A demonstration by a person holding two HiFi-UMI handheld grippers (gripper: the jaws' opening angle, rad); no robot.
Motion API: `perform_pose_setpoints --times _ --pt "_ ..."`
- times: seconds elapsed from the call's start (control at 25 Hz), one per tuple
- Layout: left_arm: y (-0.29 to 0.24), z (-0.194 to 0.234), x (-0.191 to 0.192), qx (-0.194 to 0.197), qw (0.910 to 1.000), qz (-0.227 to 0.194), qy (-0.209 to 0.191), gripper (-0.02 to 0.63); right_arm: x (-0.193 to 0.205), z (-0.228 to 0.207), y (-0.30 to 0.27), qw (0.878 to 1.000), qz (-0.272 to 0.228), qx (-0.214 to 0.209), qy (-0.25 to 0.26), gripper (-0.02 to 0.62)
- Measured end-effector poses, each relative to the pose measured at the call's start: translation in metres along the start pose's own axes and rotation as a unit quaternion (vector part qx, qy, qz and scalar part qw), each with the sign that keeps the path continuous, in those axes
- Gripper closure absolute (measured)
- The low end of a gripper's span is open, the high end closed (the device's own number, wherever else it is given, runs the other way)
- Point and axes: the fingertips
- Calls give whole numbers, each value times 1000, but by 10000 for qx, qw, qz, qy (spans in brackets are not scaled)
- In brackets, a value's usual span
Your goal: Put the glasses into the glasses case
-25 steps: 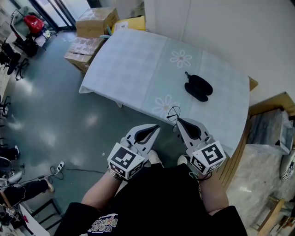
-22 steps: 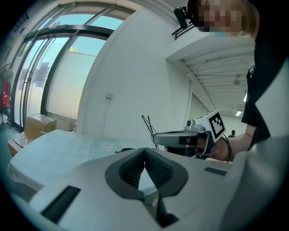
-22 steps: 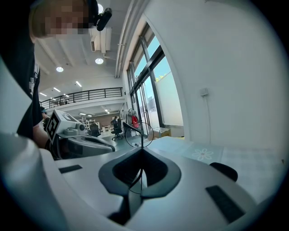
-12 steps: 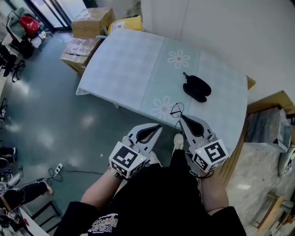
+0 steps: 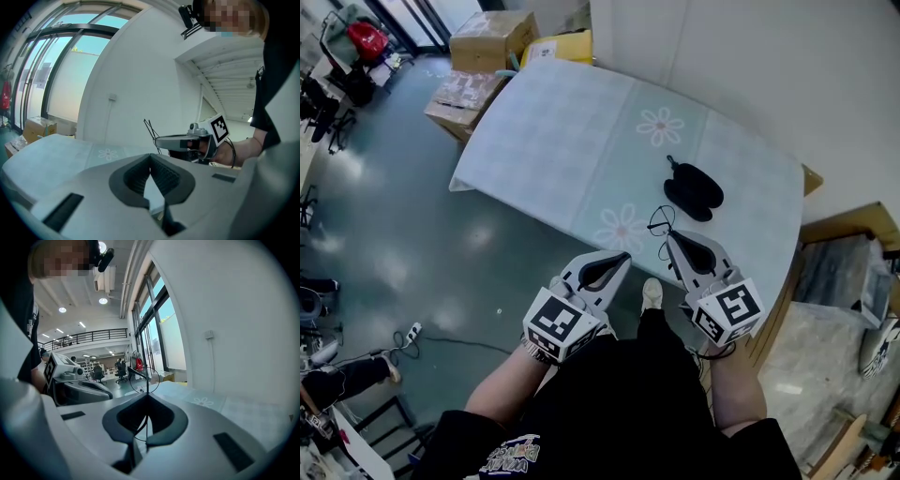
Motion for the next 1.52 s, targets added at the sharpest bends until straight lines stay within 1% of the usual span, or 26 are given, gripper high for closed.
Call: perform_pose_setpoints --times 0.52,0.96,1.24,1.52 --pt "-78 -19 4 -39 9998 215 1 578 32 -96 5 9988 456 -123 110 572" --pt "-132 -22 14 -163 9987 436 -202 578 67 -163 -15 9942 966 -399 242 572" --pt "-153 -12 21 -295 9980 545 -148 578 105 -194 -40 9851 1539 -674 373 572" --pt "-166 -5 37 -402 9963 746 -123 578 152 -208 -64 9697 2207 -957 430 572"
Point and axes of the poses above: the fingertips, and each gripper's own axes: y backward along the fingers, z to its left, x out of its underside, and after that the axes turned 4 degrees about y, right-handed
